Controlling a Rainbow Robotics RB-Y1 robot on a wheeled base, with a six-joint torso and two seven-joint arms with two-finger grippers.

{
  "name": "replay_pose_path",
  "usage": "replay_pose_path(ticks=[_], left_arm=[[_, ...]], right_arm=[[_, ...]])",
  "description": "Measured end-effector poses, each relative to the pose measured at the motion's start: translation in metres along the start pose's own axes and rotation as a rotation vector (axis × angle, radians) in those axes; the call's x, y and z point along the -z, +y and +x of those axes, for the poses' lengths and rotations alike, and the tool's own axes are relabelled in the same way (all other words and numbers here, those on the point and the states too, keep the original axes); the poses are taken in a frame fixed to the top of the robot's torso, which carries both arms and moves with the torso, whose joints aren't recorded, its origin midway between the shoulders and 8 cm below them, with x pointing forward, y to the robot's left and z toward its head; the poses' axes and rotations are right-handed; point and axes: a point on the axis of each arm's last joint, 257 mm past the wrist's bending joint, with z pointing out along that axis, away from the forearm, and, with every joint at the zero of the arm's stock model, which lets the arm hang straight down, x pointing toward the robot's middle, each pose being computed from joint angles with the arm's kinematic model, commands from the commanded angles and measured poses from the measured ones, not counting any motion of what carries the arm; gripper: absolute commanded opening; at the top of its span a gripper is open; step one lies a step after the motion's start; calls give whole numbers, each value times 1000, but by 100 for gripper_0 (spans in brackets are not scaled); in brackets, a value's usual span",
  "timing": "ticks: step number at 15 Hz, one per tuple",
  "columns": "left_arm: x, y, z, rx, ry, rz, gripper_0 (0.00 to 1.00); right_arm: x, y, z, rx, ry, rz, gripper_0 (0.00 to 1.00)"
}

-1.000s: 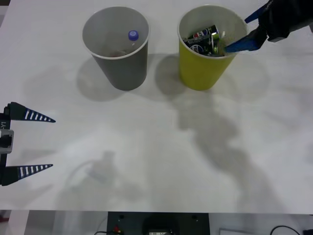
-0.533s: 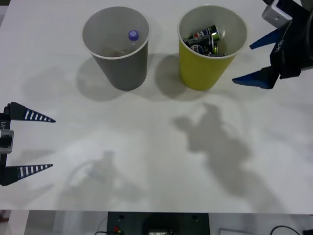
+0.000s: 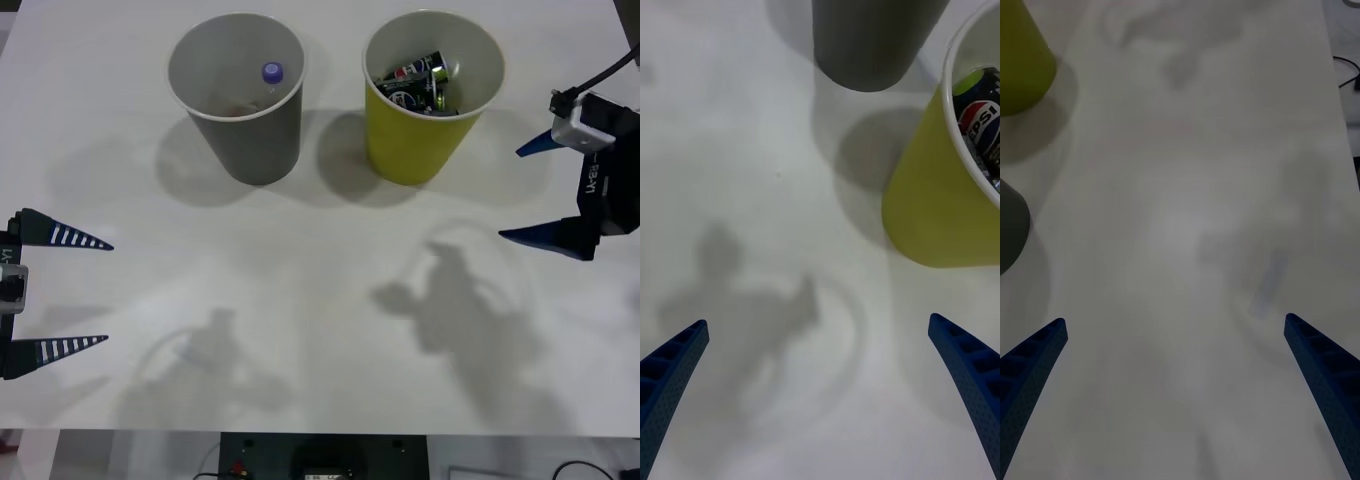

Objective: Put the can into the green bin and the plastic bottle into the gray bin

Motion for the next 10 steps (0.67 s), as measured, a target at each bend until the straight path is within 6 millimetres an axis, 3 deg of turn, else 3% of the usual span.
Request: replay_pose_path(ticks=[10], left_arm=[[0,0,0,0,0,0,100]], right_arm=[[3,23,51,138,-73,-79,100]])
